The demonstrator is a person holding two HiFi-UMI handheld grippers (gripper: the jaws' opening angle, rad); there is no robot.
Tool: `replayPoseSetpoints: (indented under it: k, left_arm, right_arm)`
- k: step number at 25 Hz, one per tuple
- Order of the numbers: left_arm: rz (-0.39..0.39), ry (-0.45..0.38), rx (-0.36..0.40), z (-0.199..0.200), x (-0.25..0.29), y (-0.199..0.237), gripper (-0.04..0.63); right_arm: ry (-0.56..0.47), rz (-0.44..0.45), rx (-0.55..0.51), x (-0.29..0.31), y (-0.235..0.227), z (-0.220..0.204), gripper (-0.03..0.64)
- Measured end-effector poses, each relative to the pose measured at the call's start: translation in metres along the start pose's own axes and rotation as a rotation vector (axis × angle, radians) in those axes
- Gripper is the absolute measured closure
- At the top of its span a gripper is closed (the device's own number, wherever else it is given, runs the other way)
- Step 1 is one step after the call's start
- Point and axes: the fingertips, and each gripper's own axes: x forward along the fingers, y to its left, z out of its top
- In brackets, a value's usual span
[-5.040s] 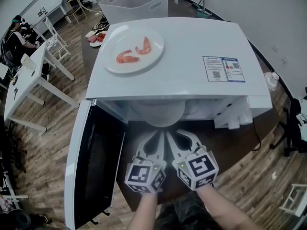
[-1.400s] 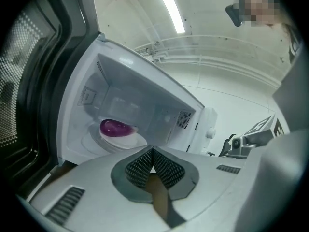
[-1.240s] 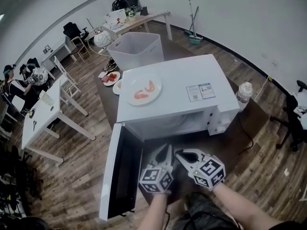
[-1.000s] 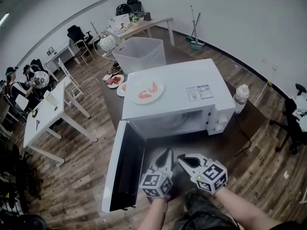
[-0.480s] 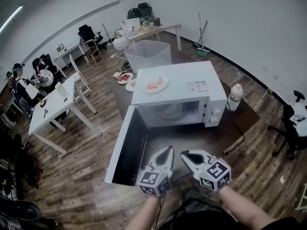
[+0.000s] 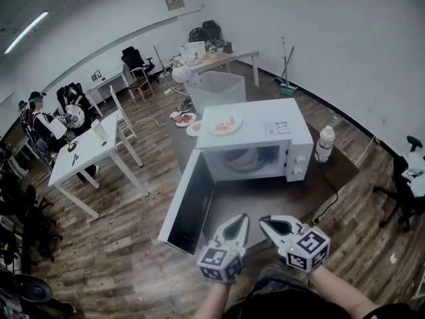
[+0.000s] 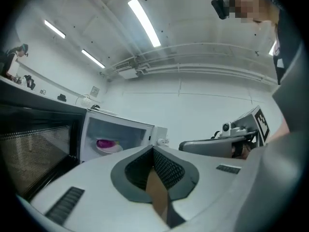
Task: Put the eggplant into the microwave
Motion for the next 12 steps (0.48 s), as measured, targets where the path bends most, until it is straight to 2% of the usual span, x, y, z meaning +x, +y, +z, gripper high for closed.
replayPoseSetpoints:
  k: [8,12]
  left_arm:
    - [0.070,-0.057,-0.086,0.003,-0.025,0.010,0.597]
    - [0.071,-0.054,-0.097,-0.004,-0.033,0.001,0.597]
  right_arm:
    - [-0.001,-0.001,-0.005,-0.006,0.011,0.005,0.617]
    - [0.007,0.003,-0.006,-0.008,0.018,0.004,0.617]
